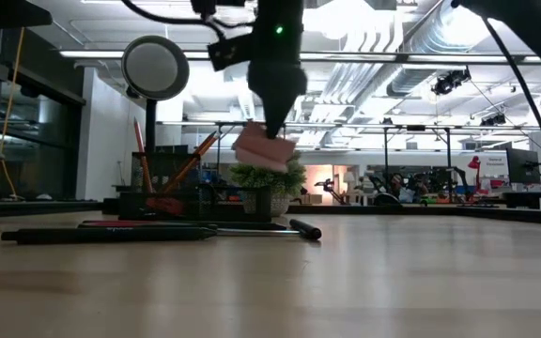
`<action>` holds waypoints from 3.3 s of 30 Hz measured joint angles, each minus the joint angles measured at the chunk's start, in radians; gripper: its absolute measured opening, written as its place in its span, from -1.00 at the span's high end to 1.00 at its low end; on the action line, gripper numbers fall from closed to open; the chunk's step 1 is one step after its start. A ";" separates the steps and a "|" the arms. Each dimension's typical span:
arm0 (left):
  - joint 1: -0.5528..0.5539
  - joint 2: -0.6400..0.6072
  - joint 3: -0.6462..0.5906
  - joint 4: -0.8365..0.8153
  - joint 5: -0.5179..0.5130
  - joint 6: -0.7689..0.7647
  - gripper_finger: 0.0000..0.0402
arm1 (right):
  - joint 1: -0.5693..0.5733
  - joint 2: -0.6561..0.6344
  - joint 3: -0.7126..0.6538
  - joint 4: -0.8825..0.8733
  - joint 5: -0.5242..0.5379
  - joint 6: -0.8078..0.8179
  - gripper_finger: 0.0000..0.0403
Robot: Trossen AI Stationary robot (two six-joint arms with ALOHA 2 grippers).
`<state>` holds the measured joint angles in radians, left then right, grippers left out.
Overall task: Pick and place office supplies into organizer
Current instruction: Put the sticky notes into the desktop organizer, then put the right pen into the desktop organizer
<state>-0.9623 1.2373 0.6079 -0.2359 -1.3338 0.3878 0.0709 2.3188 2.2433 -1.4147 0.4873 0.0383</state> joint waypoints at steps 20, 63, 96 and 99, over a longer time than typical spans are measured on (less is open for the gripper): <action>0.000 0.000 0.000 -0.002 0.000 0.000 0.29 | -0.120 0.000 0.000 0.182 -0.213 -0.095 1.00; 0.000 0.000 0.000 -0.001 -0.001 0.000 0.29 | -0.163 0.061 0.000 0.195 -0.284 -0.098 0.90; 0.000 0.000 0.000 -0.003 -0.001 0.001 0.29 | -0.129 0.086 0.000 0.200 -0.387 -0.123 0.43; 0.000 0.000 0.000 -0.004 -0.001 0.001 0.29 | -0.116 0.085 0.000 0.189 -0.389 -0.093 0.44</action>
<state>-0.9623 1.2373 0.6079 -0.2395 -1.3346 0.3885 -0.0449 2.4035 2.2429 -1.2253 0.0979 -0.0547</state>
